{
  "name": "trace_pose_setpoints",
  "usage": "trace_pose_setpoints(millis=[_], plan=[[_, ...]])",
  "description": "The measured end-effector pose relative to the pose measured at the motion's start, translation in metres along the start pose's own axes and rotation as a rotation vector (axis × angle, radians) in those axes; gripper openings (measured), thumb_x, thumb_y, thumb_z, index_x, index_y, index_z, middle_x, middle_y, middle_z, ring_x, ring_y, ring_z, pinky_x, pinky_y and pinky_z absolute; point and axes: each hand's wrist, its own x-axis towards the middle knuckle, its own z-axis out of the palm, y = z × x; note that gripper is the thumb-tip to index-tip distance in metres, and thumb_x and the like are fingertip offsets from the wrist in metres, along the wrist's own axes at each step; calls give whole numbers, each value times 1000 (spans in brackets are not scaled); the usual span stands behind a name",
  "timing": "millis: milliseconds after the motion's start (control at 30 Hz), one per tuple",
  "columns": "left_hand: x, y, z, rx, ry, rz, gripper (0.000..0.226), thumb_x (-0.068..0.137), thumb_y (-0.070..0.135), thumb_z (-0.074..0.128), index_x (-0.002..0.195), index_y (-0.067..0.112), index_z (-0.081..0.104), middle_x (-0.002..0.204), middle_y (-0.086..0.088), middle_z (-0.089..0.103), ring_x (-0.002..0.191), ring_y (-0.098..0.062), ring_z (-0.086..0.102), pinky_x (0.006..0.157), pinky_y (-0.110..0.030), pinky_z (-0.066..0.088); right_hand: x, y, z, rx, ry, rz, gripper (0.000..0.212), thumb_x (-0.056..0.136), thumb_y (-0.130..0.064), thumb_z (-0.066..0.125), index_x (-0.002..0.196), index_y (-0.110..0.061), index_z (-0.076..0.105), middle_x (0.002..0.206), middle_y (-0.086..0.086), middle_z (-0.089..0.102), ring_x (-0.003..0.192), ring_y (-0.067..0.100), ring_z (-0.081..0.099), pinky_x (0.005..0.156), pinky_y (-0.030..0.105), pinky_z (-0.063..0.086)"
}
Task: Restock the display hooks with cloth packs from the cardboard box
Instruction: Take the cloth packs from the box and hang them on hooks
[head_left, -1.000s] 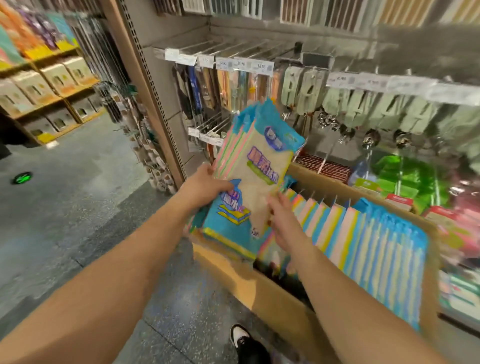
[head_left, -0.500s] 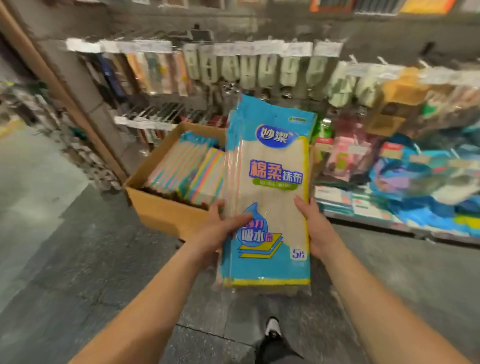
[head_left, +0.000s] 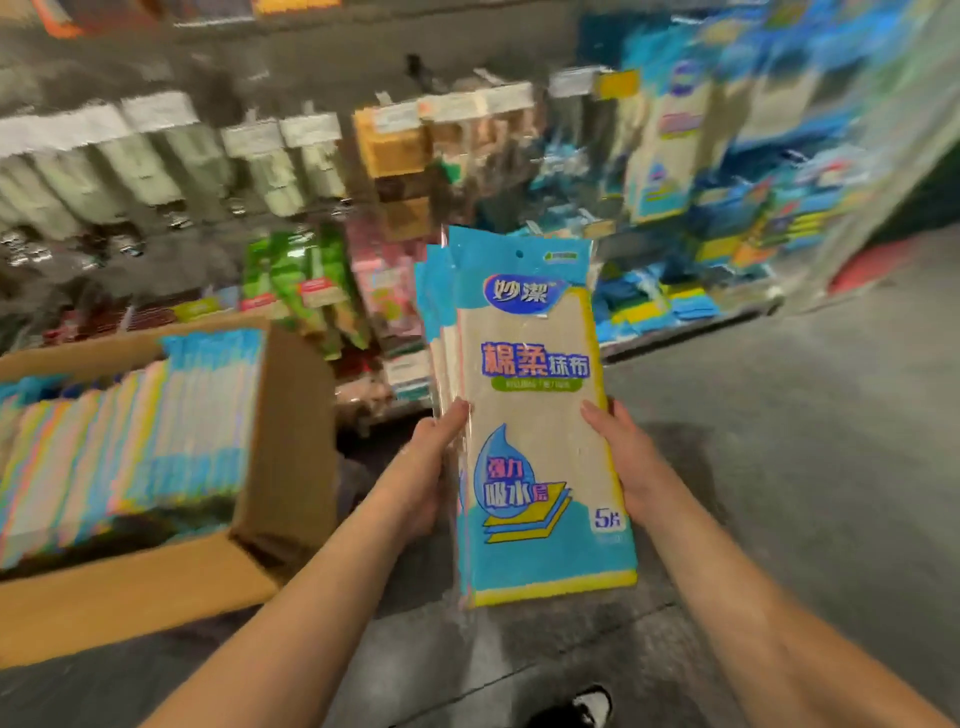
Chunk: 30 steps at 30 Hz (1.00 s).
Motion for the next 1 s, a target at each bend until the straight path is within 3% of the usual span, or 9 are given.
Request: trace_pose_setpoints(millis=[100, 200, 300, 367, 467, 567, 733, 900, 1000], plan=[[42, 9, 87, 37, -147, -16, 117, 50, 76, 84, 143, 14, 46, 132, -10, 66, 120, -33, 65, 105, -56, 48, -4, -44, -79, 33, 90, -67, 55, 81, -37, 68, 130, -20, 51, 112, 12, 73, 98, 33, 71, 76, 45, 57], [76, 19, 164, 44, -224, -5, 113, 50, 69, 85, 142, 15, 46, 128, -9, 69, 115, -31, 68, 96, -49, 54, -7, -82, -142, 92, 178, -125, 51, 84, -33, 66, 131, -17, 53, 118, 16, 70, 106, 37, 67, 82, 48, 58], [101, 27, 233, 48, -302, -27, 97, 65, 64, 81, 143, 20, 46, 128, -7, 70, 115, -31, 68, 100, -52, 52, -8, -115, -194, 140, 243, -156, 61, 77, -37, 69, 133, -17, 56, 121, 17, 69, 110, 38, 66, 89, 51, 55], [122, 31, 274, 71, -367, -39, 76, 79, 59, 73, 141, 21, 51, 126, -7, 70, 114, -30, 68, 99, -50, 53, -6, -135, -226, 166, 289, -158, 56, 79, -37, 69, 131, -18, 60, 119, 15, 70, 108, 36, 67, 88, 48, 56], [152, 43, 331, 102, -448, -47, 60, 78, 49, 62, 131, 23, 60, 116, -2, 75, 104, -23, 73, 87, -42, 58, 1, -166, -271, 199, 339, -152, 32, 94, -33, 59, 122, -19, 64, 112, 14, 73, 103, 35, 69, 89, 49, 55], [194, 52, 381, 68, -505, -90, 54, 80, 45, 60, 128, 19, 63, 117, -8, 74, 102, -26, 73, 83, -43, 61, 20, -200, -312, 209, 360, -155, 27, 98, -32, 53, 119, -20, 65, 109, 13, 74, 97, 32, 72, 86, 48, 55], [284, 77, 475, 0, -557, -105, 52, 81, 38, 61, 126, 13, 64, 112, -14, 75, 94, -29, 75, 70, -40, 62, 80, -269, -381, 179, 420, -189, 25, 98, -29, 54, 121, -22, 63, 104, 9, 76, 86, 26, 74, 69, 38, 59], [371, 122, 568, 32, -595, -128, 61, 83, 42, 64, 137, 14, 60, 126, -16, 69, 109, -35, 69, 80, -45, 61, 135, -353, -445, 147, 440, -240, 27, 99, -26, 55, 126, -26, 60, 113, 7, 73, 102, 30, 71, 85, 48, 57], [408, 150, 617, 40, -602, -126, 58, 82, 40, 66, 134, 14, 62, 122, -17, 71, 105, -34, 71, 77, -45, 62, 162, -397, -480, 143, 464, -267, 29, 99, -24, 54, 127, -24, 58, 114, 7, 73, 102, 29, 71, 90, 51, 56]])
